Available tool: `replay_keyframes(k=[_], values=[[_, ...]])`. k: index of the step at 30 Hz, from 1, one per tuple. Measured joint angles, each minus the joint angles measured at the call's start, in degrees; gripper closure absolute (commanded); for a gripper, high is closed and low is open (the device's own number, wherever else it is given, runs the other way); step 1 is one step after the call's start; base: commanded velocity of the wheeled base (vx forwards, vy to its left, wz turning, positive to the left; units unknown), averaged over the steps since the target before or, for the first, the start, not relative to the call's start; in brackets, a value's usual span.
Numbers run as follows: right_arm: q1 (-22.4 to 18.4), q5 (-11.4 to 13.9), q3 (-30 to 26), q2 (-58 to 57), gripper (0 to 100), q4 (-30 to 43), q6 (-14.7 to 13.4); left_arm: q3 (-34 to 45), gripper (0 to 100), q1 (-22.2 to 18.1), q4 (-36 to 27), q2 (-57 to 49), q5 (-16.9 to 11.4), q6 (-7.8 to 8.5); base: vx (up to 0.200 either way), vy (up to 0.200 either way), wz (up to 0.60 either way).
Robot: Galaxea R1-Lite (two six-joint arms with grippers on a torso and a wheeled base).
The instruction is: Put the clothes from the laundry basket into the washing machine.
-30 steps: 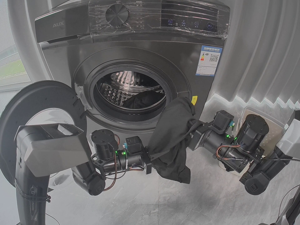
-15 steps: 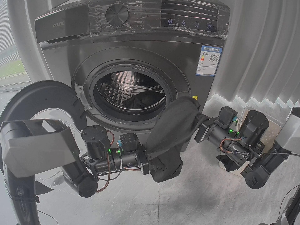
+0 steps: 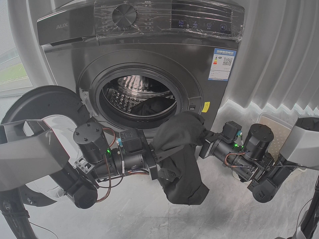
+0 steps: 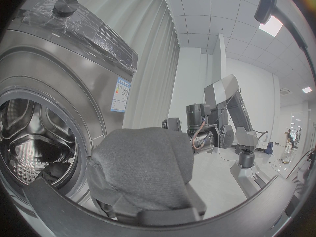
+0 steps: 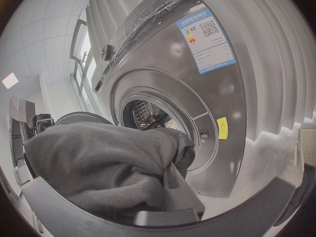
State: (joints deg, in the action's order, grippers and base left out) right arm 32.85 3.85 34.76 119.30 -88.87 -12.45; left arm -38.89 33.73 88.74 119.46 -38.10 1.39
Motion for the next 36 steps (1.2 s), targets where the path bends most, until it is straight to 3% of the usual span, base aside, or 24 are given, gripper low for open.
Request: replay_keyframes(k=[14,15,24,32,36], values=[[0.85,0.24,-2.57,0.85,100,0.00,0.05,-2.40,100,-0.49,-0.02,-0.83,1.89,-0.66,0.000,0.000,0.00],[0.96,0.24,-2.73,0.85,0,0.00,0.05,-2.56,100,-0.50,-0.02,-0.83,1.94,-0.71,0.000,0.000,0.00],[0.71,0.11,-5.71,0.40,0,0.05,0.09,-2.93,100,-0.60,0.02,-0.79,2.96,-0.96,0.000,0.000,0.00],[-7.31,1.39,-11.12,-1.07,0,0.07,1.69,-3.12,100,-0.61,0.00,-0.85,6.92,-3.08,0.000,0.000,0.00],[-8.22,3.34,-13.37,-1.93,0,0.09,3.56,-3.89,100,-0.46,-0.02,-0.79,9.80,-4.21,0.000,0.000,0.00]])
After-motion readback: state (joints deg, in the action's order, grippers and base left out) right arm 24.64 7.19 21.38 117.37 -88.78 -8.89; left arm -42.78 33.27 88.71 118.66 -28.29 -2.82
